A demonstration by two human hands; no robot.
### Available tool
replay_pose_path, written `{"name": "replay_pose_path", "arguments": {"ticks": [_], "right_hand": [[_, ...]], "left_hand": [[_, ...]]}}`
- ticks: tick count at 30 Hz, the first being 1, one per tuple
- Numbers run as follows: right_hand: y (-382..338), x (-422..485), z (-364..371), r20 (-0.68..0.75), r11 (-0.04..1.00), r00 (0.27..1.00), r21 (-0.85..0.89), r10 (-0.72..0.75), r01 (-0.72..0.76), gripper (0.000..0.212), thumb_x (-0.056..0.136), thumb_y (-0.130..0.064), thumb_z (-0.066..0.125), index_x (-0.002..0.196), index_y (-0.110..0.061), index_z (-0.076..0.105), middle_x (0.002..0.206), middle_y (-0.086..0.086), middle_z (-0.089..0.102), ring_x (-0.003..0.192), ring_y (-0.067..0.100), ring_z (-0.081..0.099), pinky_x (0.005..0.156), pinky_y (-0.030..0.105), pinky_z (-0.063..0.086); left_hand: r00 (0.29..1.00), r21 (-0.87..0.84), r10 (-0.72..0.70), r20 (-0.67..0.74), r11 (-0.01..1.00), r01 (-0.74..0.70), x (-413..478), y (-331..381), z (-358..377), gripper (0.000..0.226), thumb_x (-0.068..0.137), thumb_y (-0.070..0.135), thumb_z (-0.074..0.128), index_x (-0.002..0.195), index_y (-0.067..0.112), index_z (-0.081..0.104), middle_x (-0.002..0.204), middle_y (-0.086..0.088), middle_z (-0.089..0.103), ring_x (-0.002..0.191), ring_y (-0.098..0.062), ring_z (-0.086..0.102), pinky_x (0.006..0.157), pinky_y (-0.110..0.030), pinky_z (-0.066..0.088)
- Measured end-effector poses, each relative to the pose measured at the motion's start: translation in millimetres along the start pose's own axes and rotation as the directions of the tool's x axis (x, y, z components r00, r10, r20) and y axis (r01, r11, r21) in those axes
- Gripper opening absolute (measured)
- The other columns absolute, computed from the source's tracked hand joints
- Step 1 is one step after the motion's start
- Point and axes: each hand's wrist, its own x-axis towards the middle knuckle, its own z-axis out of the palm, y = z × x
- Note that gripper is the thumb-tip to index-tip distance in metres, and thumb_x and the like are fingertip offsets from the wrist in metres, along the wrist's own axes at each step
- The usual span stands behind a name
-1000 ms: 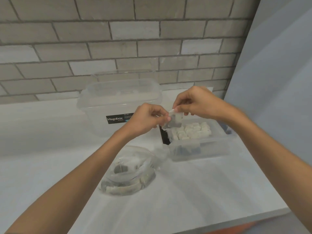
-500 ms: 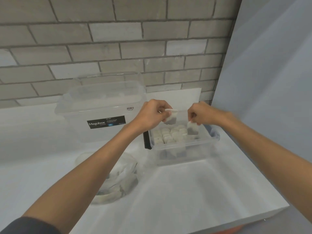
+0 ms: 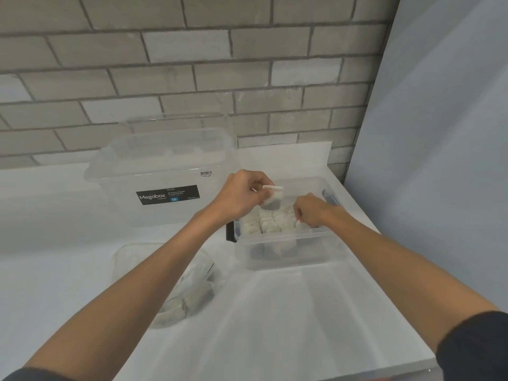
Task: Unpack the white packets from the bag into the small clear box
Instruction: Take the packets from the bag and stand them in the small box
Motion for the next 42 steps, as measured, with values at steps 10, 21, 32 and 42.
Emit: {"name": "replay_pose_path", "arguments": {"ticks": [10, 21, 32, 42], "right_hand": [[5, -3, -13, -0.044, 0.996, 0.999, 0.083, 0.009, -0.006, 0.023, 0.087, 0.008, 0.049, 0.098, -0.007, 0.063, 0.109, 0.012, 0.054, 0.081, 0.032, 0.067, 0.071, 0.035, 0.056], [-4, -44, -65, -0.053, 0.894, 0.984, 0.412, -0.169, 0.176, 0.013, 0.085, -0.017, 0.066, 0.097, -0.015, 0.071, 0.073, -0.009, 0.068, 0.07, 0.008, 0.069, 0.057, 0.012, 0.043], [17, -39, -64, -0.079, 0.694, 0.997, 0.718, 0.006, 0.053, 0.008, 0.088, -0.002, 0.06, 0.091, -0.007, 0.064, 0.083, 0.01, 0.072, 0.076, 0.019, 0.072, 0.062, 0.023, 0.053], [18, -45, -58, 0.019, 0.716, 0.998, 0.697, -0.058, 0.029, 0.015, 0.085, -0.007, 0.069, 0.099, -0.001, 0.068, 0.09, 0.016, 0.074, 0.08, 0.021, 0.073, 0.073, 0.028, 0.058]], "left_hand": [[0.997, 0.072, -0.042, 0.058, 0.997, 0.038, 11, -3, 25, 0.011, 0.088, 0.021, 0.066, 0.089, 0.012, 0.073, 0.07, 0.011, 0.061, 0.07, 0.001, 0.053, 0.062, -0.004, 0.038], [0.993, 0.041, -0.111, 0.048, 0.993, 0.109, 29, 1, 51, 0.009, 0.083, 0.018, 0.073, 0.084, 0.009, 0.07, 0.058, 0.001, 0.06, 0.052, -0.001, 0.05, 0.058, -0.011, 0.04], [0.913, -0.324, -0.26, 0.315, 0.875, 0.361, 27, -7, 53, 0.014, 0.081, 0.013, 0.076, 0.083, 0.013, 0.062, 0.079, -0.005, 0.065, 0.076, -0.016, 0.064, 0.073, -0.027, 0.05], [0.973, -0.6, -0.208, 0.098, 0.768, 0.224, 36, 6, 40, 0.003, 0.088, 0.007, 0.065, 0.089, 0.01, 0.065, 0.088, -0.006, 0.068, 0.082, -0.015, 0.07, 0.075, -0.024, 0.055]]}}
